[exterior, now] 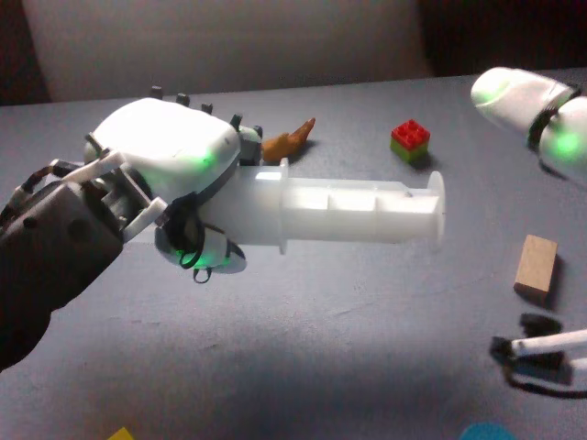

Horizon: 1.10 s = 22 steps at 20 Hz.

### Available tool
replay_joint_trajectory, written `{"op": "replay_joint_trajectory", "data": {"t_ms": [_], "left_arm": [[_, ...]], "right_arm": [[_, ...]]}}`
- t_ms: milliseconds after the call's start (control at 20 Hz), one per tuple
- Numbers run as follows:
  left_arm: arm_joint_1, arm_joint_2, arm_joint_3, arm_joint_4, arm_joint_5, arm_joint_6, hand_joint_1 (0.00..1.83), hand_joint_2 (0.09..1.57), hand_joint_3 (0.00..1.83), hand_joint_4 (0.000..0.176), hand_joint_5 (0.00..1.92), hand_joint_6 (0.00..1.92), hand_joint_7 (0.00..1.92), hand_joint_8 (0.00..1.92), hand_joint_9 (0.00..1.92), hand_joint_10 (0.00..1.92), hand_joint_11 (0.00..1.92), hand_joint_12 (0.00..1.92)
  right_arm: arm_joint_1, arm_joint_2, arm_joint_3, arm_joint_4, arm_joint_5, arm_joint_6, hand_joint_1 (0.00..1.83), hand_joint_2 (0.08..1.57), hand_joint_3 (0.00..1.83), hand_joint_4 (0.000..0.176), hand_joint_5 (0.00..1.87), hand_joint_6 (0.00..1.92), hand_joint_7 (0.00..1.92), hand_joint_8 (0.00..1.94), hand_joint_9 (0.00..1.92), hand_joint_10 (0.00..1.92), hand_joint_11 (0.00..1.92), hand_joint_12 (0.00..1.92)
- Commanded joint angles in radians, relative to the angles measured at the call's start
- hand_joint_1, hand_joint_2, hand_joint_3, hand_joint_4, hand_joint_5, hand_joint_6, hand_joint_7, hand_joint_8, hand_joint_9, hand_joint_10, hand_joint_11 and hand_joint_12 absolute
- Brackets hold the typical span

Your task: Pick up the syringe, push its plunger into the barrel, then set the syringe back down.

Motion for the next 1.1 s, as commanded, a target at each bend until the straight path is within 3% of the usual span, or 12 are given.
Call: {"op": "replay_joint_trajectory", "data": {"t_ms": [0,50,100,350,400,450,600,650,700,950,1000,1050], "left_arm": [[-0.022,0.009,0.009,0.055,-0.084,-0.002,1.39,1.13,0.00,0.000,0.93,0.96,0.88,1.10,0.89,1.29,0.75,1.37],[-0.033,0.010,0.013,0.054,-0.082,-0.002,1.37,1.14,0.00,0.000,0.92,0.97,0.87,1.12,0.88,1.32,0.76,1.29],[-0.043,0.012,0.017,0.052,-0.075,-0.002,1.47,1.13,0.00,0.000,0.91,0.95,0.86,1.10,0.90,1.21,0.75,1.55],[-0.049,0.021,0.020,0.047,-0.067,-0.002,1.49,1.12,0.00,0.000,0.94,0.91,0.87,1.07,0.91,1.17,0.75,1.60],[-0.049,0.021,0.020,0.047,-0.065,-0.002,1.39,1.13,0.00,0.000,0.93,0.97,0.87,1.11,0.90,1.27,0.77,1.35],[-0.050,0.021,0.020,0.047,-0.064,-0.002,1.37,1.14,0.00,0.000,0.93,0.98,0.87,1.11,0.89,1.30,0.79,1.26],[-0.043,0.021,0.017,0.047,-0.064,-0.002,1.37,1.14,0.00,0.000,0.92,0.99,0.86,1.13,0.87,1.33,0.79,1.25],[-0.040,0.020,0.017,0.047,-0.065,-0.002,1.46,1.13,0.00,0.000,0.92,0.94,0.85,1.11,0.88,1.23,0.75,1.54],[-0.038,0.020,0.016,0.047,-0.067,-0.002,1.48,1.13,0.00,0.000,0.93,0.91,0.86,1.09,0.89,1.21,0.74,1.61],[-0.032,0.019,0.012,0.047,-0.073,-0.009,1.49,1.13,0.00,0.000,0.94,0.89,0.86,1.10,0.89,1.21,0.74,1.62],[-0.032,0.019,0.012,0.047,-0.076,-0.009,1.39,1.14,0.00,0.000,0.92,0.96,0.85,1.15,0.87,1.32,0.75,1.38],[-0.034,0.018,0.013,0.047,-0.076,-0.009,1.38,1.14,0.00,0.000,0.94,0.94,0.87,1.12,0.89,1.31,0.78,1.27]], "right_arm": [[-0.010,-0.006,0.002,-0.097,0.140,0.041,0.00,1.07,0.00,0.000,0.10,0.00,0.10,0.00,0.10,0.00,0.00,0.34],[-0.054,-0.051,0.012,-0.156,0.228,0.088,0.00,1.07,0.00,0.000,0.11,0.00,0.10,0.00,0.10,0.00,0.00,0.34],[-0.075,-0.089,0.026,-0.179,0.274,0.098,0.00,1.07,0.00,0.000,0.10,0.00,0.10,0.00,0.11,0.00,0.00,0.36],[-0.054,-0.134,0.039,-0.147,0.258,0.203,0.00,1.07,0.00,0.000,0.11,0.00,0.10,0.00,0.11,0.00,0.00,0.41],[-0.044,-0.134,0.039,-0.119,0.239,0.224,0.00,1.06,0.00,0.000,0.11,0.00,0.10,0.00,0.11,0.00,0.00,0.41],[-0.031,-0.134,0.039,-0.081,0.214,0.249,0.00,1.07,0.00,0.000,0.11,0.00,0.10,0.00,0.11,0.00,0.00,0.38],[-0.021,-0.134,0.044,-0.066,0.158,0.316,0.00,1.07,0.00,0.000,0.12,0.00,0.11,0.00,0.11,0.00,0.00,0.38],[-0.021,-0.136,0.046,-0.066,0.130,0.324,0.00,1.07,0.00,0.000,0.12,0.00,0.11,0.00,0.11,0.00,0.00,0.38],[-0.021,-0.144,0.053,-0.066,0.115,0.326,0.00,1.07,0.00,0.000,0.11,0.00,0.10,0.00,0.10,0.00,0.00,0.38],[-0.019,-0.209,0.116,-0.061,0.099,0.333,0.00,1.09,0.00,0.000,0.10,0.00,0.10,0.00,0.11,0.00,0.00,0.35],[-0.019,-0.214,0.120,-0.054,0.089,0.333,0.00,1.08,0.00,0.000,0.11,0.00,0.10,0.00,0.11,0.00,0.00,0.36],[-0.020,-0.218,0.120,-0.047,0.083,0.332,0.00,1.08,0.00,0.000,0.10,0.00,0.10,0.00,0.11,0.00,0.00,0.34]]}}
